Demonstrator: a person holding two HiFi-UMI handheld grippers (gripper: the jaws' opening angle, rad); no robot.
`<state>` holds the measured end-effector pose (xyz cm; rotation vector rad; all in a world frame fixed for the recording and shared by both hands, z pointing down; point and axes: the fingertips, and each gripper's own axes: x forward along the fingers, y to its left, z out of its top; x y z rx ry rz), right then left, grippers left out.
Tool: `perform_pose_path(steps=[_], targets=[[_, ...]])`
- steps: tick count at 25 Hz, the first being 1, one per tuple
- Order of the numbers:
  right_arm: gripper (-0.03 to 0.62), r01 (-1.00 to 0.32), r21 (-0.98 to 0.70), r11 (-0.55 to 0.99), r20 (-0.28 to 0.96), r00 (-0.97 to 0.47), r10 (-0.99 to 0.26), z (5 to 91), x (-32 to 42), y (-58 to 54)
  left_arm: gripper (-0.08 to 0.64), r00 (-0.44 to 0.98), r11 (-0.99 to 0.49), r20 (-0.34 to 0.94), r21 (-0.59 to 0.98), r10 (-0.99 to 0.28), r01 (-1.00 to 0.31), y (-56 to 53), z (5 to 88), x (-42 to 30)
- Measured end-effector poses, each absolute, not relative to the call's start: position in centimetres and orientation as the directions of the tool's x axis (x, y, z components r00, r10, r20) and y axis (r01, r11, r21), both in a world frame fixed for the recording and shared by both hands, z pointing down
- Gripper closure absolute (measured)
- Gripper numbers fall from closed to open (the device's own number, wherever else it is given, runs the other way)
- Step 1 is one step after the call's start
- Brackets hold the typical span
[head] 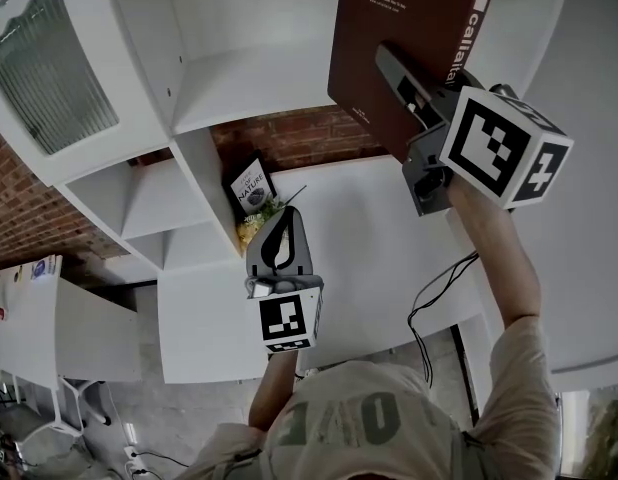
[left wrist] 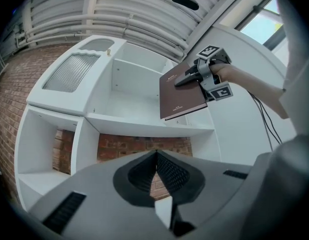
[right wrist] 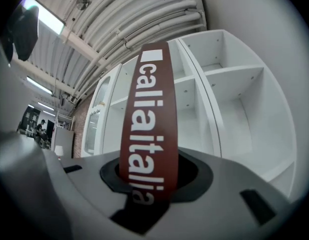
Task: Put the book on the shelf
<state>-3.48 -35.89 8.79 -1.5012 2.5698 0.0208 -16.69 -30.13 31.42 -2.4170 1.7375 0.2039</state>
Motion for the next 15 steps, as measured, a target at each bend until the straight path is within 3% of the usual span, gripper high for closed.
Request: perform_pose_path(steps=[7,15], targets=[[0.439,-0.926,0.004,0.377,-0.191,-0.371,-0.909,5.8,-3.4,-39.3,0.548,0.344,-0.34,-0.209,-0.056,-0.916,-0.939,-30.1,31.0,-15.8],[0.439,-0.953,-0.013,0.303,-0.068,-0.301,-0.951,8.6,-5.3,-46.0,0.548,0.324,-0.321,-0.172,-0.048,-0.93,-0.946,-30.0,32.3,-16.9]])
